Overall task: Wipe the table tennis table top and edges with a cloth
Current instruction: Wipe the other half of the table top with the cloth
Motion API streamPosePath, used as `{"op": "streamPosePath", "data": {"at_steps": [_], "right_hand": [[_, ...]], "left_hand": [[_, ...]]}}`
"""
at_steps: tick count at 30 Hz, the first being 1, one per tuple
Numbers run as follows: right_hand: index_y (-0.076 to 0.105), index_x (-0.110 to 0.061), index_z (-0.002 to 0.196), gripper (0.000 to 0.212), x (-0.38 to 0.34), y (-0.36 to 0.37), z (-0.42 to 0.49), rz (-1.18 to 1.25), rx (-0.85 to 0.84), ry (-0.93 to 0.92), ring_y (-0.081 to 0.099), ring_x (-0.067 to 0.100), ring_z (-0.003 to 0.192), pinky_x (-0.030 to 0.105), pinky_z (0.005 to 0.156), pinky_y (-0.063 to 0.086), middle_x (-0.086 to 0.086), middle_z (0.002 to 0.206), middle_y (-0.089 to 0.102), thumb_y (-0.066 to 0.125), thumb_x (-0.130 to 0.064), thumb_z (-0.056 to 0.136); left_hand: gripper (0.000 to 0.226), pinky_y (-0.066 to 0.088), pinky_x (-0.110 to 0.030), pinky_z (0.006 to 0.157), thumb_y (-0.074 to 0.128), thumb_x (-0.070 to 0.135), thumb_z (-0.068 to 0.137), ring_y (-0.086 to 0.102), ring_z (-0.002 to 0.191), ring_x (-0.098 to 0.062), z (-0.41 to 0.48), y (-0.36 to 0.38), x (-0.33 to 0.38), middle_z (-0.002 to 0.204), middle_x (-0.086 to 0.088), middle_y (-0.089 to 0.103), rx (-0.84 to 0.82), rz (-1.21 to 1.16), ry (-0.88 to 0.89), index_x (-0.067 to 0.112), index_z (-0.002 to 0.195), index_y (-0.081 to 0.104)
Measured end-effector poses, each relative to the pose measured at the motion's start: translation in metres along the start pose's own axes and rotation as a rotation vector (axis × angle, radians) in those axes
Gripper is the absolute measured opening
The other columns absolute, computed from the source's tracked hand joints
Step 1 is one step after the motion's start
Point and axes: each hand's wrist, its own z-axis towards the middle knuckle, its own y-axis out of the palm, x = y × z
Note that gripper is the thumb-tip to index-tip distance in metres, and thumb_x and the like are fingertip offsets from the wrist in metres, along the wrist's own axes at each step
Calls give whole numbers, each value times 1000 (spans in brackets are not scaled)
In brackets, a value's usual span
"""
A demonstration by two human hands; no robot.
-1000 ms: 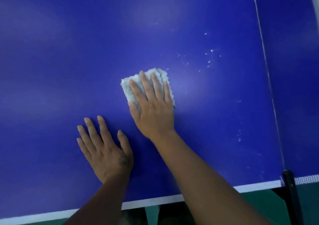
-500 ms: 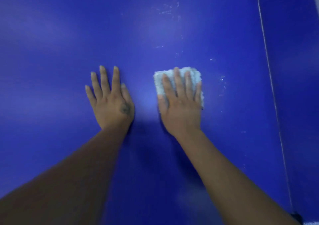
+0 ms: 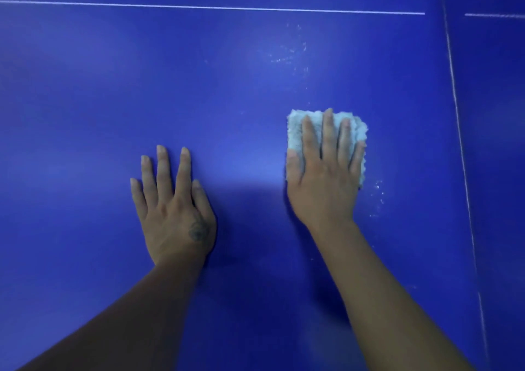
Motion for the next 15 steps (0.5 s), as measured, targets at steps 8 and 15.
{"op": "streamPosePath", "data": {"at_steps": [8,15], "right_hand": [[20,-33,171,63,-151,18,57,105,-51,-294,-3,28,167,57,131,-6,0,181,6,26,-52,111],[25,-36,170,63,-101,16,128,73,-15,-182,5,25,167,52,133,-5,-2,180,13,24,-55,110]], "left_hand": [[56,6,-52,135,35,32,110,16,166,-33,0,7,-5,177,-9,27,68,-3,37,20,165,42],[56,13,-58,133,41,29,107,22,164,-37,3,6,-5,173,-13,34,93,-18,44,14,160,49]]}}
